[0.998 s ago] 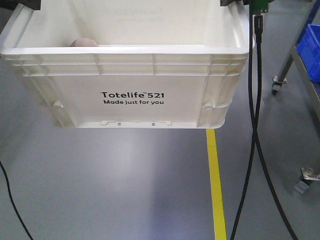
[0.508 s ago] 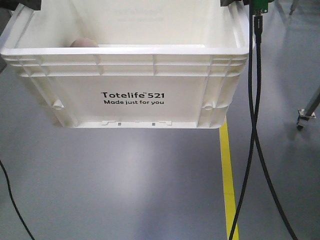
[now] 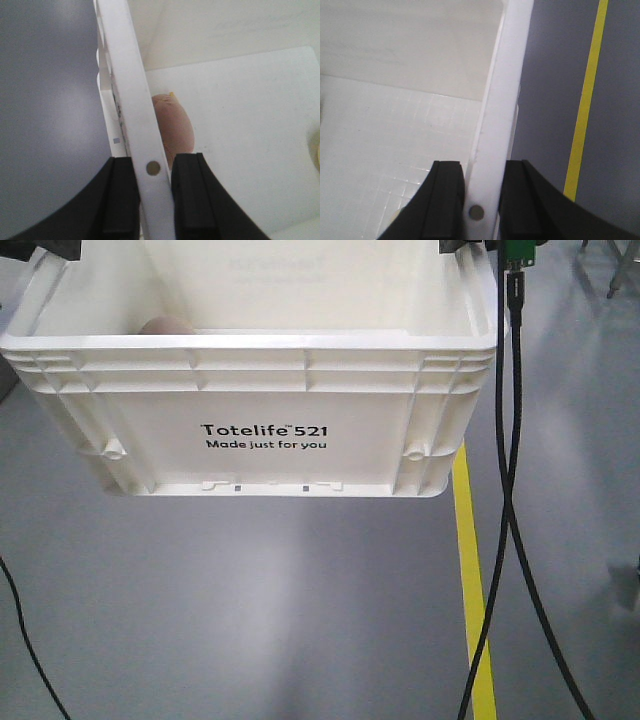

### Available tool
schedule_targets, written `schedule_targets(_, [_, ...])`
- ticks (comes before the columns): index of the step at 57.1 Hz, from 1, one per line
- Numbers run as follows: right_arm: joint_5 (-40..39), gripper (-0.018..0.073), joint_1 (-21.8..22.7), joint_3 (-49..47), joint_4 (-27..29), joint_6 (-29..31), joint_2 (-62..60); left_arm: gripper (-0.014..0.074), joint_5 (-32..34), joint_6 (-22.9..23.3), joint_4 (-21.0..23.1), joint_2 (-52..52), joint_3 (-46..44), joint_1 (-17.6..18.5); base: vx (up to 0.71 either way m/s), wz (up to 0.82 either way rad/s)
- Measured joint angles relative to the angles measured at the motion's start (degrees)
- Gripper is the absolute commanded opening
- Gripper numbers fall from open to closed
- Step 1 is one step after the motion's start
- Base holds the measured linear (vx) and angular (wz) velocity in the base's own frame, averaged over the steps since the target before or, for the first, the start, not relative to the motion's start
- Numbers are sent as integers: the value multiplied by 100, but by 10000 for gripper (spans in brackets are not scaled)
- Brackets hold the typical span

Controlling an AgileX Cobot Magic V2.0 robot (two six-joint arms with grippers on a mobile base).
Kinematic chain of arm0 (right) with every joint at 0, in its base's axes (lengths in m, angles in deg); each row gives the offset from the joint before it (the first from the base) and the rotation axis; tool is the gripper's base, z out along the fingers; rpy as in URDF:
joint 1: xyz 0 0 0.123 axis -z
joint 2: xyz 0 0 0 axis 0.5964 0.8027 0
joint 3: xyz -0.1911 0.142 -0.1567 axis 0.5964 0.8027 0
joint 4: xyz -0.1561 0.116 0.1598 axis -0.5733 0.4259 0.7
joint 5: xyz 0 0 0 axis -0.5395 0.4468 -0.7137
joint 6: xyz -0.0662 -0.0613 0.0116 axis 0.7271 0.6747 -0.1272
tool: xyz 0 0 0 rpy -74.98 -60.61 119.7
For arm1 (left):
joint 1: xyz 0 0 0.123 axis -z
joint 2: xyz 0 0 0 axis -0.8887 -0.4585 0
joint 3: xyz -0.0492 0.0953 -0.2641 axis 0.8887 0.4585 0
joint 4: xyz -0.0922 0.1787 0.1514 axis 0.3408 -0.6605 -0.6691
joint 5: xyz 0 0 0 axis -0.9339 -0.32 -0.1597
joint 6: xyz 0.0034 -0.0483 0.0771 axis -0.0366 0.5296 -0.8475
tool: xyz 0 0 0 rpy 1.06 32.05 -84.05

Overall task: Place moving items into box and shelve
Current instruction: 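Hold the tote raised with both grippers while the base drives away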

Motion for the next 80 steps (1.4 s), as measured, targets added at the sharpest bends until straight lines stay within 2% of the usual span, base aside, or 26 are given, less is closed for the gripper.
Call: schedule_targets(80, [0, -3, 0, 0, -3, 0, 0, 2, 0, 0, -2, 0, 0, 0, 63, -22])
